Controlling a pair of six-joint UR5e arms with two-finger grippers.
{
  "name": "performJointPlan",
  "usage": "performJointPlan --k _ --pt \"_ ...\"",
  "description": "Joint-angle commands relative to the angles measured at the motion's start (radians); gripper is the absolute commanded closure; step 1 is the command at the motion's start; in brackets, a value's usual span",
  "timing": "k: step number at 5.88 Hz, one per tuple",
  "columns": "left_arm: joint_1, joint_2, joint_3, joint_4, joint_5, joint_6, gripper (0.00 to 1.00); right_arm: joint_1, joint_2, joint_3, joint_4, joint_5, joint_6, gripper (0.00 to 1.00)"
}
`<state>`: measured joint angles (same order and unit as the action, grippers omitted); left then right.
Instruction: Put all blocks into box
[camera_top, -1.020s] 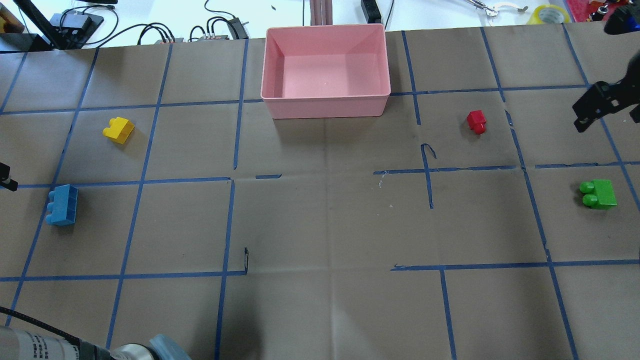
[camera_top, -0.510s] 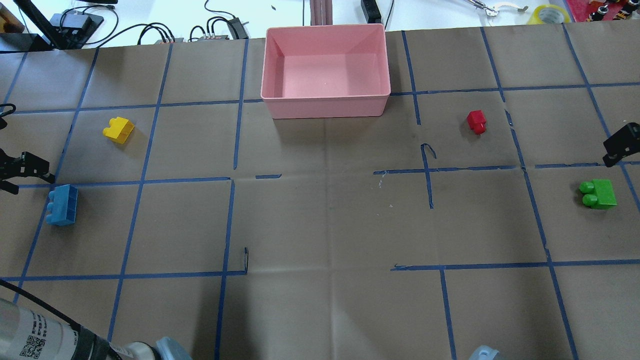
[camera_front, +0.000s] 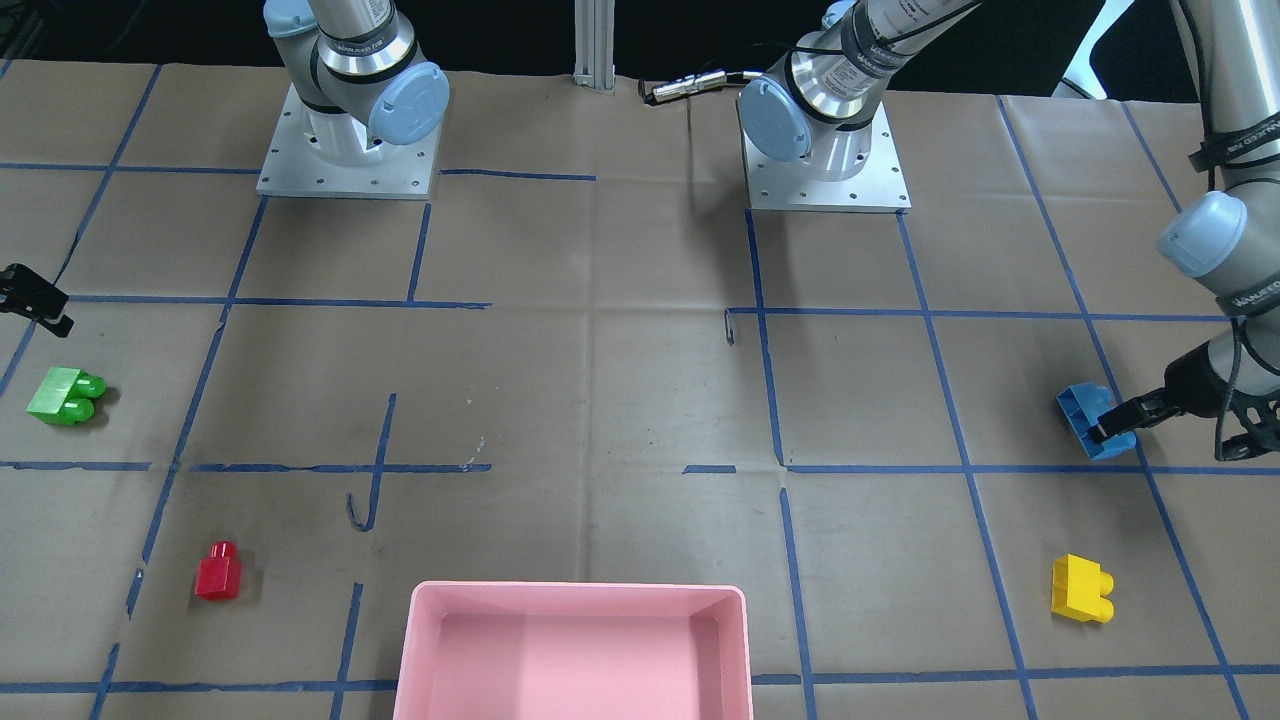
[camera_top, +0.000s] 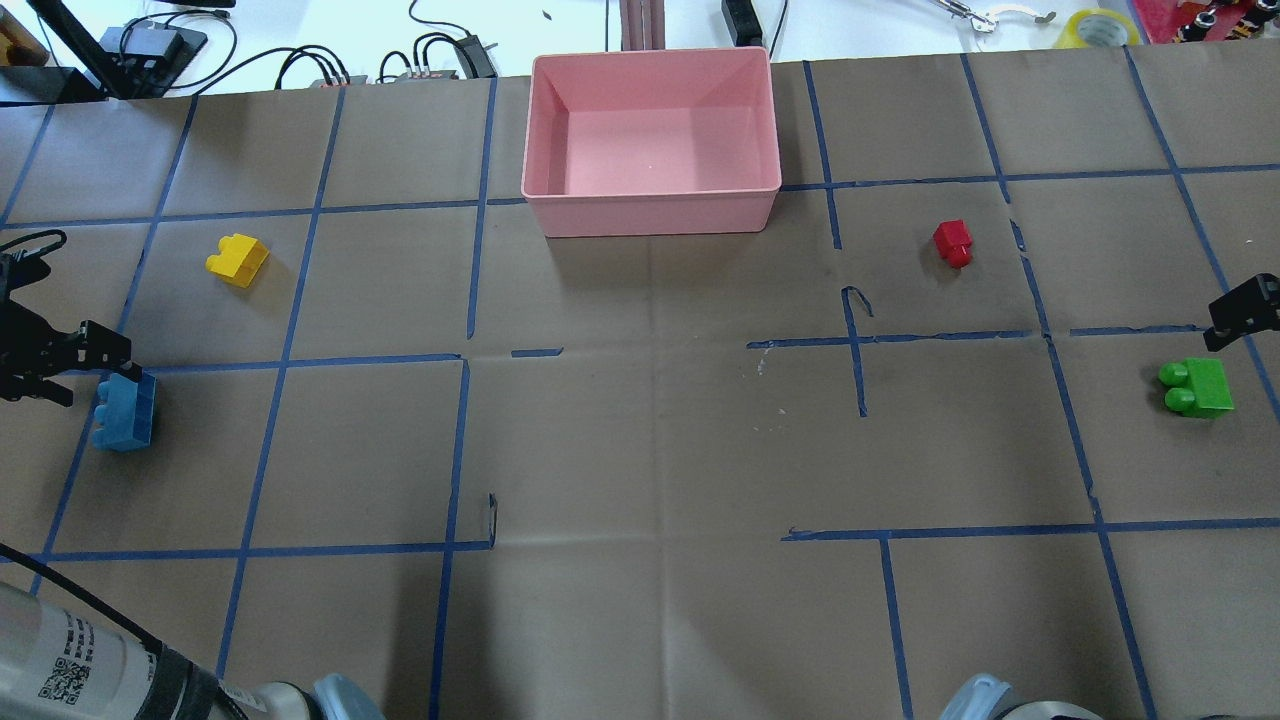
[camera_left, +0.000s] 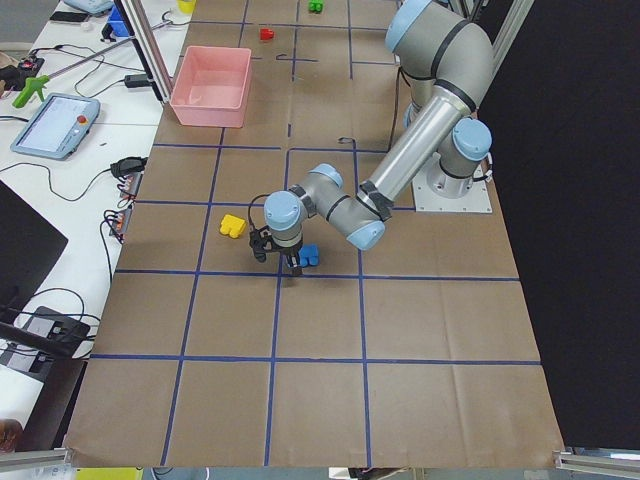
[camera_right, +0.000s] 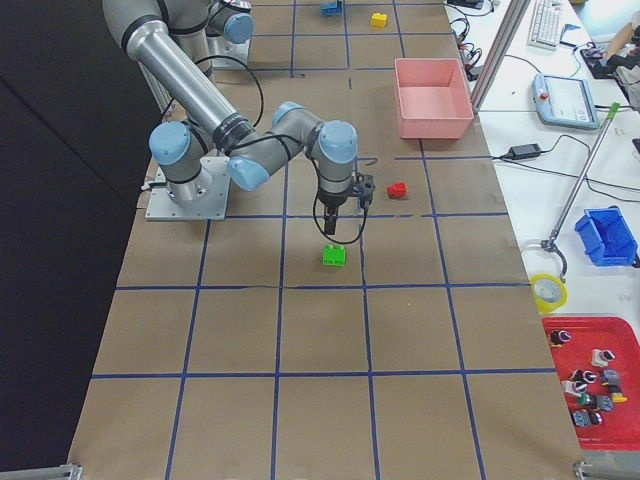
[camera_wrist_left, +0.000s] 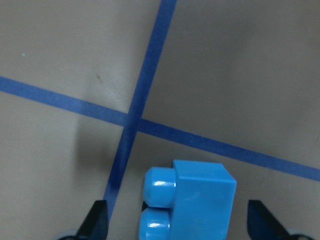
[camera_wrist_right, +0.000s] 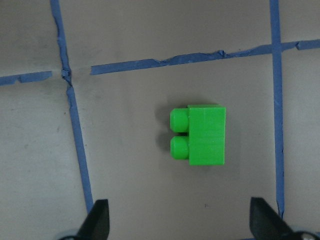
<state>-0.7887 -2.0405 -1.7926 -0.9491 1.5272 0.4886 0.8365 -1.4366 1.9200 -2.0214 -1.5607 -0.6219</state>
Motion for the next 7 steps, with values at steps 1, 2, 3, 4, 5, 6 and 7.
performJointPlan --k 1,2,3,4,5,6,7 --pt "0.000 0.003 -0.033 0.041 0.002 0.005 0.03 -0.011 0.092 0.008 -0.122 0.001 -0.004 0.00" --pt "0.000 -0.001 -0.034 0.039 0.002 0.008 0.03 -0.011 0.123 0.008 -0.161 0.004 0.005 0.00" --pt "0.002 -0.003 -0.036 0.039 0.002 0.015 0.03 -0.011 0.154 0.013 -0.224 0.005 0.008 0.00" --pt "0.005 -0.003 -0.034 0.039 0.005 0.016 0.05 -0.011 0.185 0.051 -0.331 0.005 0.017 0.01" --pt "0.005 -0.004 -0.036 0.039 0.005 0.016 0.13 -0.011 0.192 0.107 -0.449 0.004 0.039 0.01" --pt "0.006 -0.007 -0.036 0.038 0.004 0.018 0.20 -0.010 0.182 0.122 -0.453 0.004 0.040 0.01" --pt "0.006 -0.010 -0.036 0.038 0.001 0.019 0.24 -0.010 0.188 0.120 -0.453 0.002 0.039 0.00"
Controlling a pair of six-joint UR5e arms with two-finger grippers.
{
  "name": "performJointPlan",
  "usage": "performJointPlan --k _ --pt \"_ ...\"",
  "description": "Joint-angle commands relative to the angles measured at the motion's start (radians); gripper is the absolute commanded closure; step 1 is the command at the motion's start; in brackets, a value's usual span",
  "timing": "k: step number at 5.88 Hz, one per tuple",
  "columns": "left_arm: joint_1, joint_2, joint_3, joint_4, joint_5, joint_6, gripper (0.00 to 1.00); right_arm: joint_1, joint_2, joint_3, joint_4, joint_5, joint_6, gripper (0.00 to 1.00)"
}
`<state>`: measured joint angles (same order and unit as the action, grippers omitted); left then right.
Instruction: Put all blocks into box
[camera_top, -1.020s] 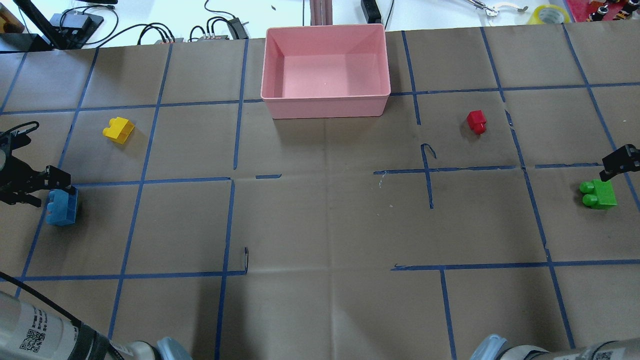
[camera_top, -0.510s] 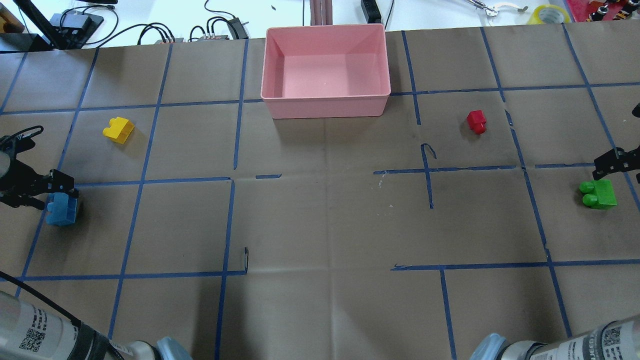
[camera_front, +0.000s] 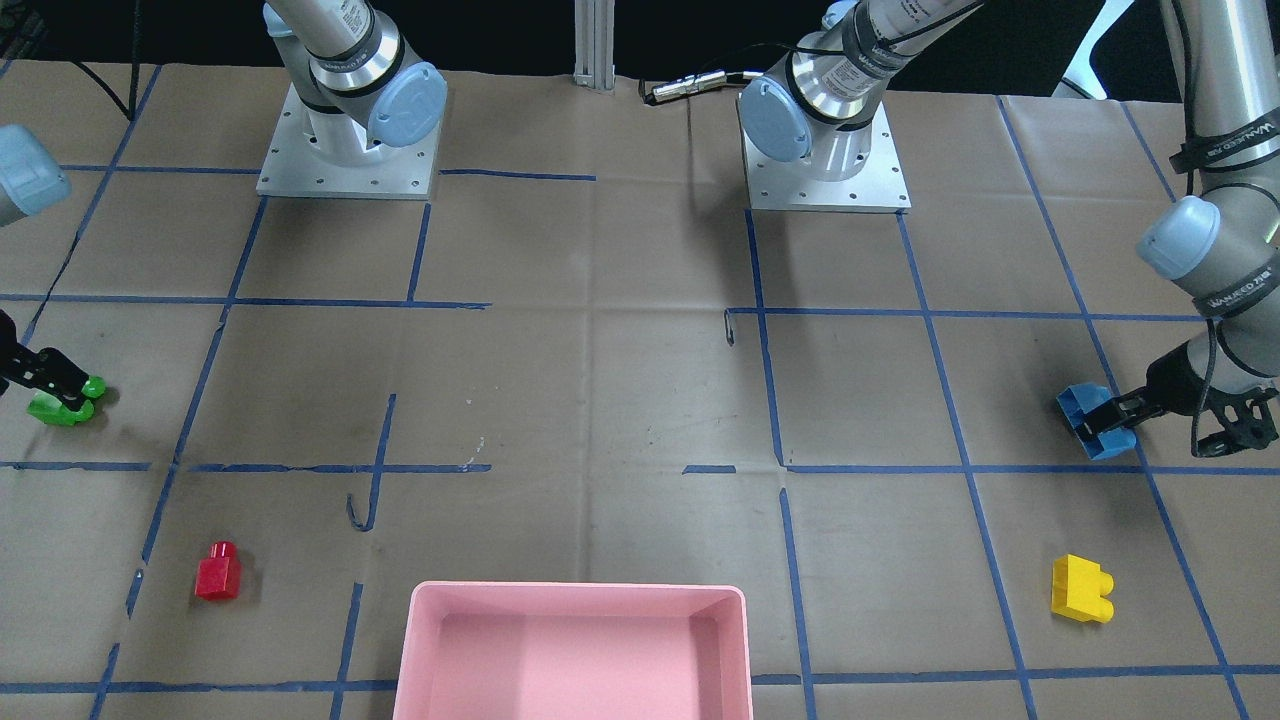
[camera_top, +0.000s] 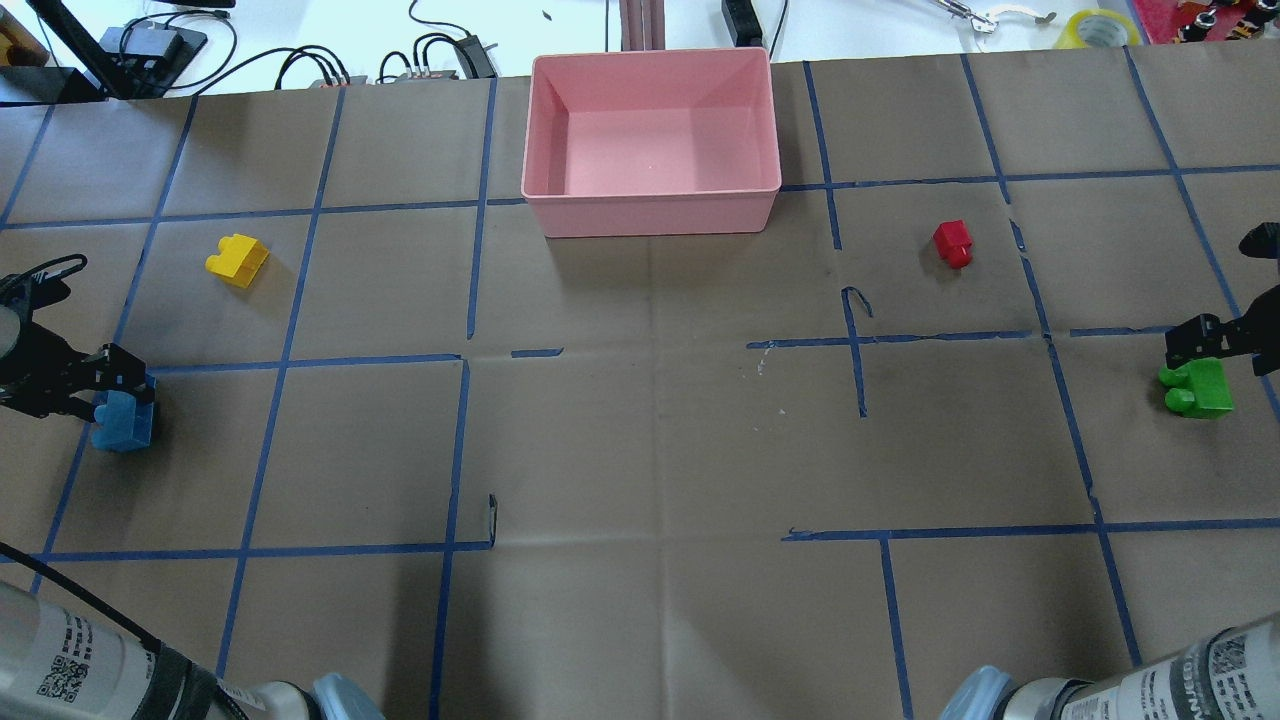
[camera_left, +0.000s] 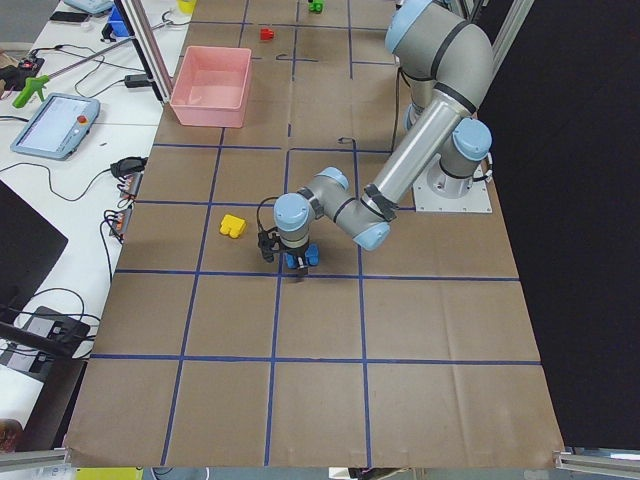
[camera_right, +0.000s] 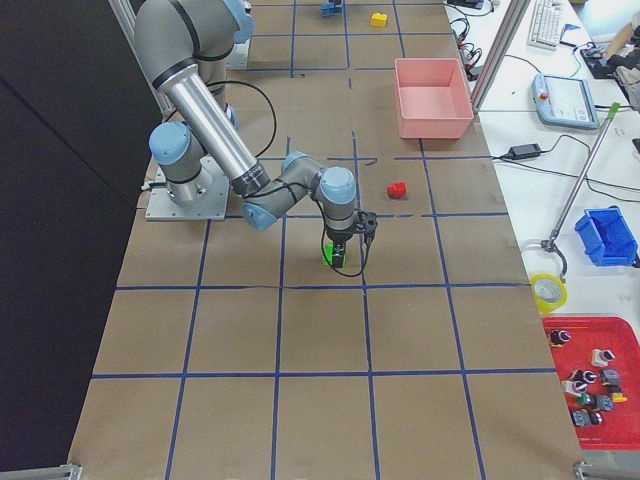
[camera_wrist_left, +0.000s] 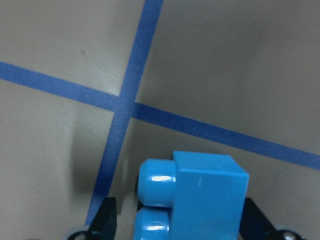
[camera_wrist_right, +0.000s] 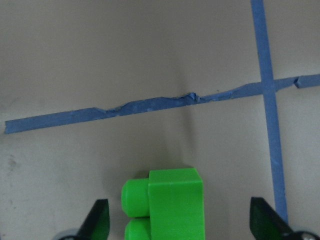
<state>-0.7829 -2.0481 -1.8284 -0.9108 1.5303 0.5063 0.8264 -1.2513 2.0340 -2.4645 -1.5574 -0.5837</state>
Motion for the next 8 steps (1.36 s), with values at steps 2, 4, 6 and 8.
performJointPlan --k 2,4,6,8 --pt "0.002 -0.001 0.001 -0.003 -0.001 0.014 0.52 0.000 0.010 0.009 -0.011 0.000 0.001 0.00" --pt "0.001 0.012 0.026 -0.017 0.001 0.031 0.72 0.000 0.021 0.008 -0.004 -0.001 -0.002 0.00" --pt "-0.012 0.048 0.049 -0.035 -0.001 0.034 0.76 0.000 0.041 0.005 -0.007 -0.001 -0.004 0.00" --pt "-0.042 0.115 0.195 -0.264 -0.001 0.034 0.78 0.000 0.039 -0.002 -0.005 0.000 0.001 0.03"
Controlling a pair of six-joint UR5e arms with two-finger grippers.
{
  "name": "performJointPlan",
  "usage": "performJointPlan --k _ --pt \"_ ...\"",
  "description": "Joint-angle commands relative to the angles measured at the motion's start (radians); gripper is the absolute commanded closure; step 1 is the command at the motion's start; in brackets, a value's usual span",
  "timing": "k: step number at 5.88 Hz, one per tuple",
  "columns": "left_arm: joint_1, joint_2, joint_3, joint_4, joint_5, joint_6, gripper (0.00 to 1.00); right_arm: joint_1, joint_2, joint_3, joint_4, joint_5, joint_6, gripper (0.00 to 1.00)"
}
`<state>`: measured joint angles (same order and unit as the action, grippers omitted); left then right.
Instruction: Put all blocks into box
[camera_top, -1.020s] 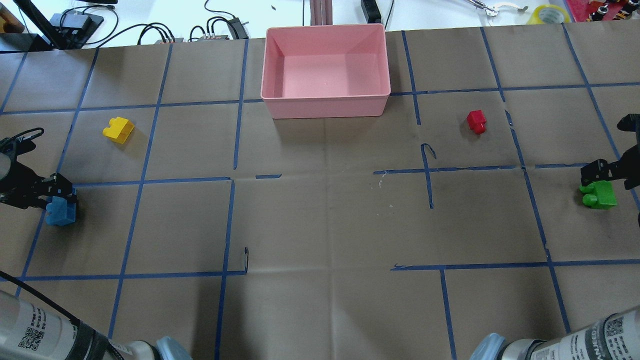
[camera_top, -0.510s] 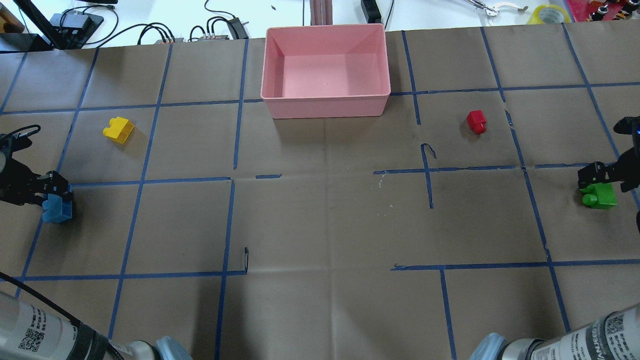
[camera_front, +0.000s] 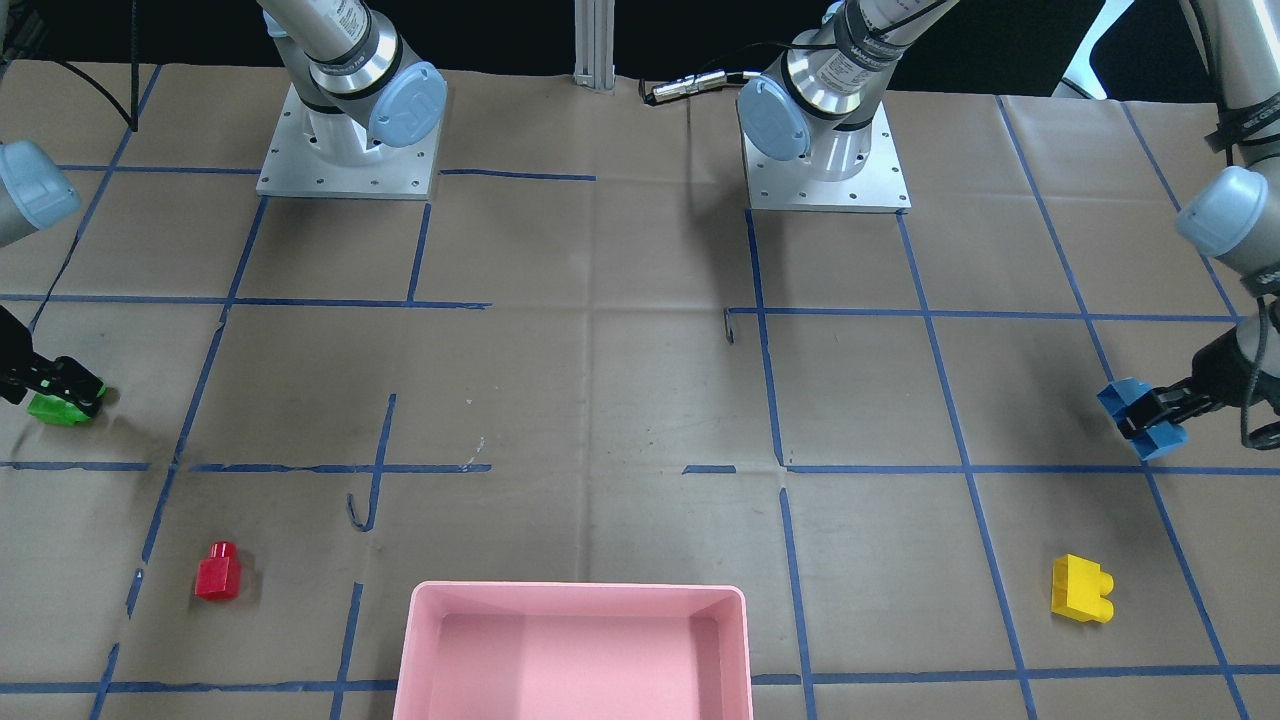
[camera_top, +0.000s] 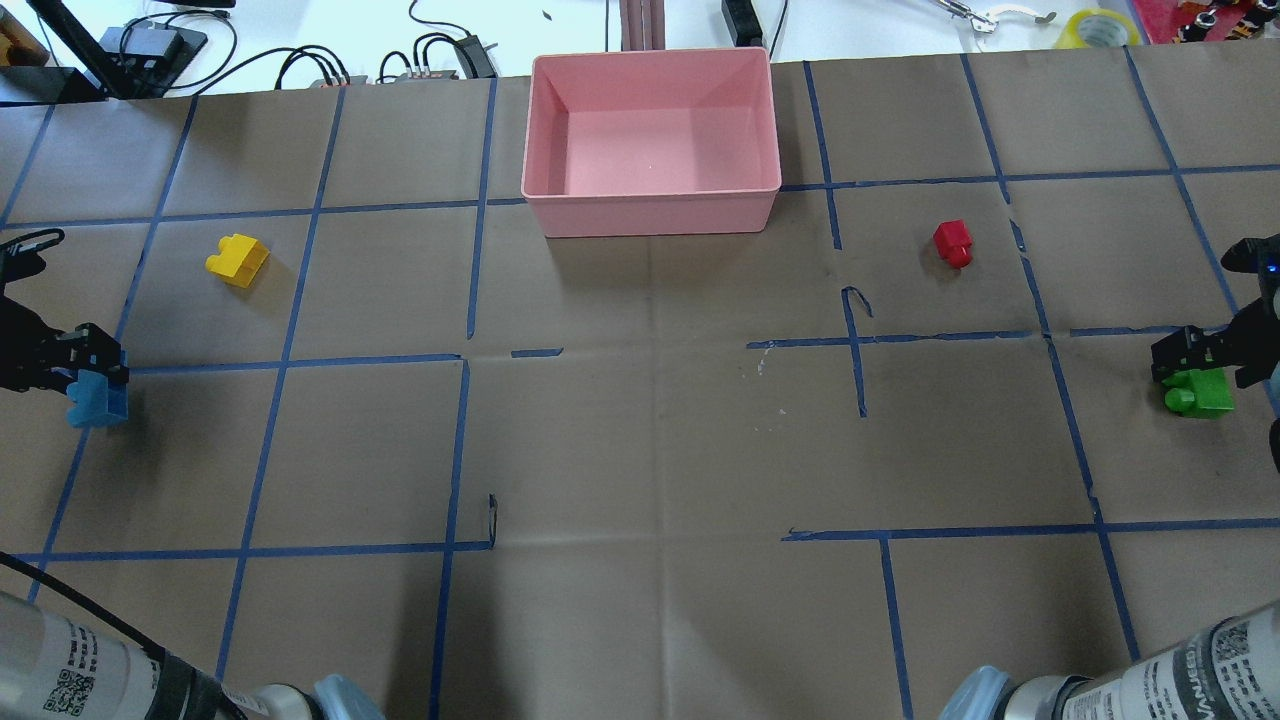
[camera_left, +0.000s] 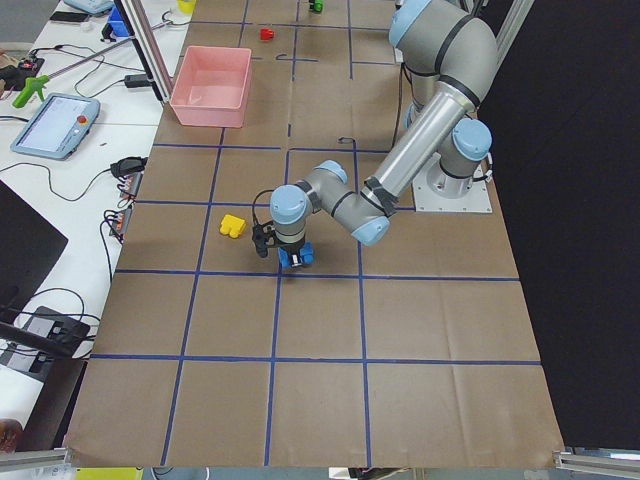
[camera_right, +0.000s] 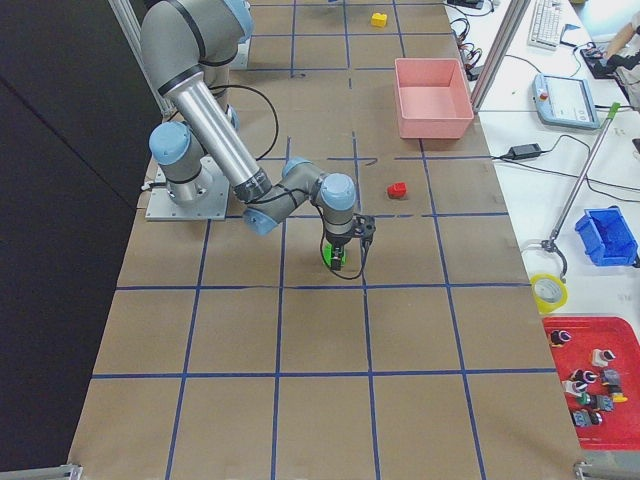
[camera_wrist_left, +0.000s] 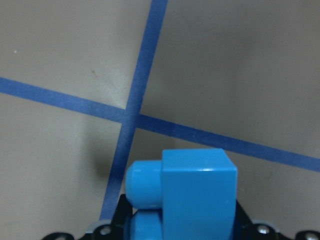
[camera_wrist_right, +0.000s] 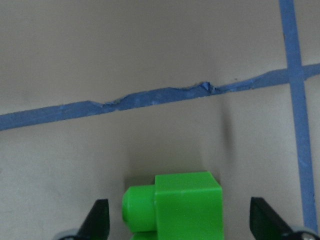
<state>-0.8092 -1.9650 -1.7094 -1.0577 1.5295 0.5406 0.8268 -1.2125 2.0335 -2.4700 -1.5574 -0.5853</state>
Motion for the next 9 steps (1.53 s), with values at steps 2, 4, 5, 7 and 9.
performJointPlan --k 2,4,5,7,9 --pt "-0.117 0.066 0.292 -0.363 0.000 -0.004 0.78 0.000 -0.001 0.005 0.005 -0.003 0.002 0.28" --pt "-0.293 0.063 0.446 -0.461 0.003 -0.081 0.78 0.000 -0.002 0.007 0.008 -0.003 0.002 0.57" --pt "-0.377 0.046 0.470 -0.450 0.001 -0.196 0.78 0.000 -0.010 -0.007 0.023 -0.006 0.001 0.69" --pt "-0.621 0.022 0.511 -0.432 0.023 -0.328 0.78 0.005 -0.019 -0.096 0.170 -0.010 0.001 0.91" --pt "-0.811 -0.111 0.649 -0.432 0.014 -0.497 0.78 0.009 -0.033 -0.172 0.210 -0.015 -0.011 0.91"
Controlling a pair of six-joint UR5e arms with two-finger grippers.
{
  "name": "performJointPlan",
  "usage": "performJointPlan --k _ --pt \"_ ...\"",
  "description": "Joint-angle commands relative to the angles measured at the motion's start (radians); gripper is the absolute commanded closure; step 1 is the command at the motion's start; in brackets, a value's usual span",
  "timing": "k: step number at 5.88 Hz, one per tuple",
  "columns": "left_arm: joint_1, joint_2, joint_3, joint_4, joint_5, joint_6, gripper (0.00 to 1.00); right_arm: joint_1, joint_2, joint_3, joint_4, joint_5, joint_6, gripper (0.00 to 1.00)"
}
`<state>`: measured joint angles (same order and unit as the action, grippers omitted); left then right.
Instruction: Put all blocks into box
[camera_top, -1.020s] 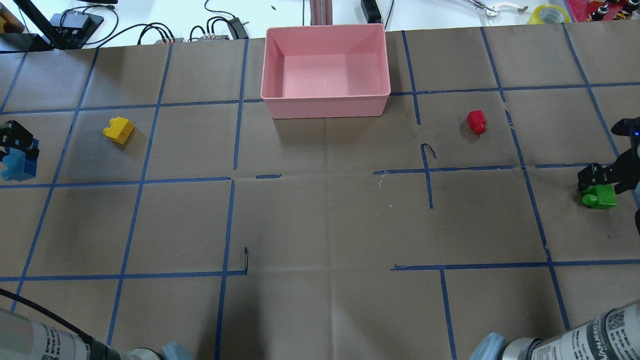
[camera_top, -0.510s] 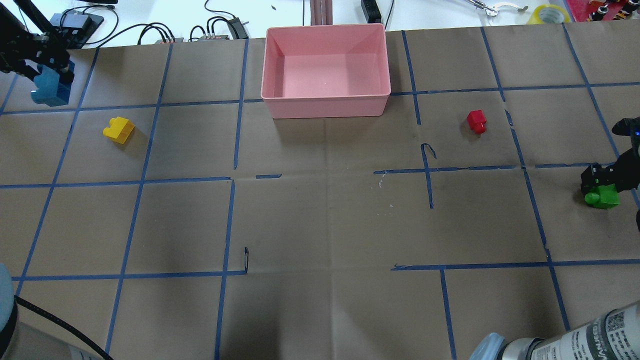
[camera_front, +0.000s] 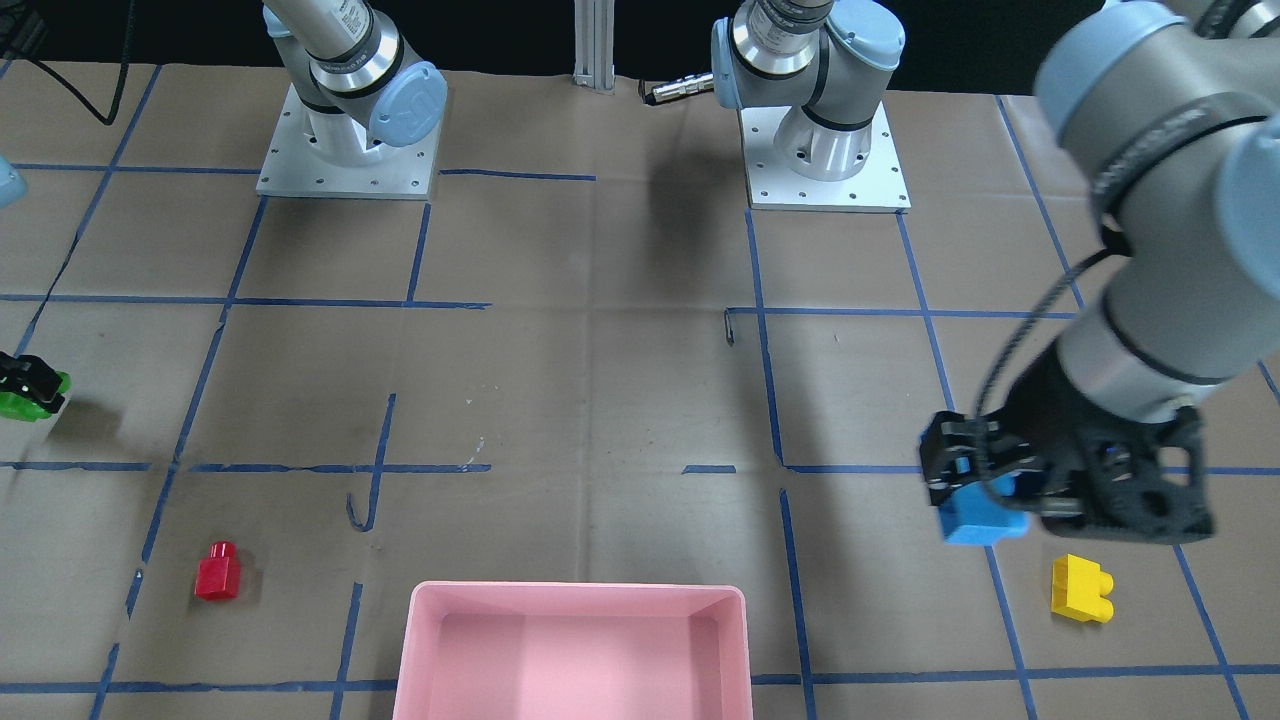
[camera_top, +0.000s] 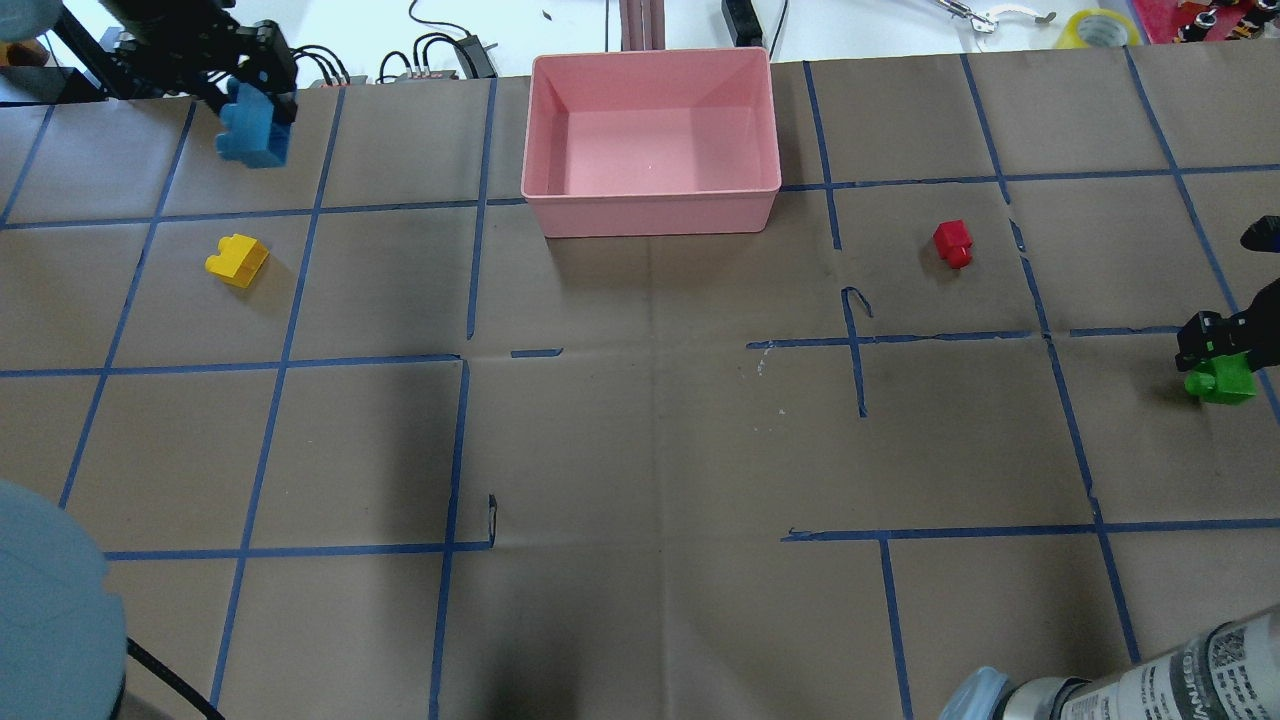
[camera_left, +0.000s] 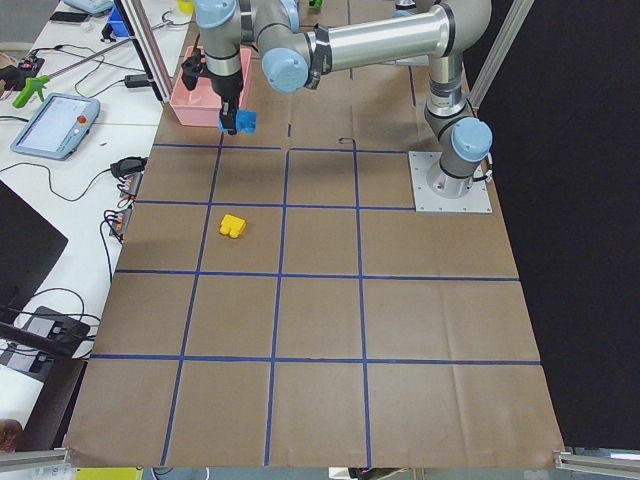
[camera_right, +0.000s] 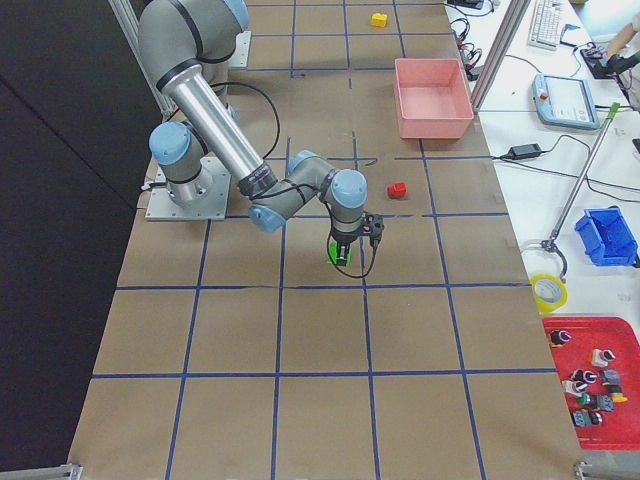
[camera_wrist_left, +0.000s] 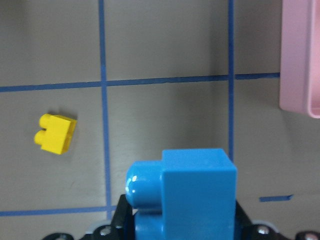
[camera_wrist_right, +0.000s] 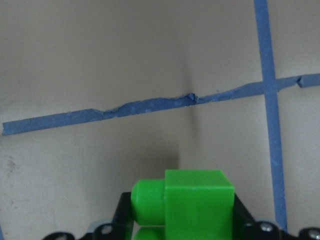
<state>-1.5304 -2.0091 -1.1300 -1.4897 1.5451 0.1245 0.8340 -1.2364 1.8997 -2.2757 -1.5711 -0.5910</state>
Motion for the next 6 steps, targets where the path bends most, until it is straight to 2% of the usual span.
performJointPlan --k 1,2,3,5,6 --pt "-0.153 -0.150 0.164 -0.007 0.009 -0.089 0.78 0.013 -0.047 -0.095 0.081 0.005 -0.006 0.91" --pt "-0.207 -0.216 0.221 -0.003 0.012 -0.120 0.78 0.045 -0.058 -0.173 0.207 0.005 -0.004 0.92" --pt "-0.235 -0.279 0.252 0.006 0.019 -0.127 0.78 0.065 -0.057 -0.226 0.261 0.006 0.003 0.91" --pt "-0.235 -0.377 0.265 0.127 0.009 -0.126 0.78 0.143 -0.048 -0.290 0.263 0.014 0.008 0.91" --pt "-0.231 -0.408 0.265 0.178 0.007 -0.128 0.78 0.202 -0.041 -0.316 0.263 0.054 0.067 0.91"
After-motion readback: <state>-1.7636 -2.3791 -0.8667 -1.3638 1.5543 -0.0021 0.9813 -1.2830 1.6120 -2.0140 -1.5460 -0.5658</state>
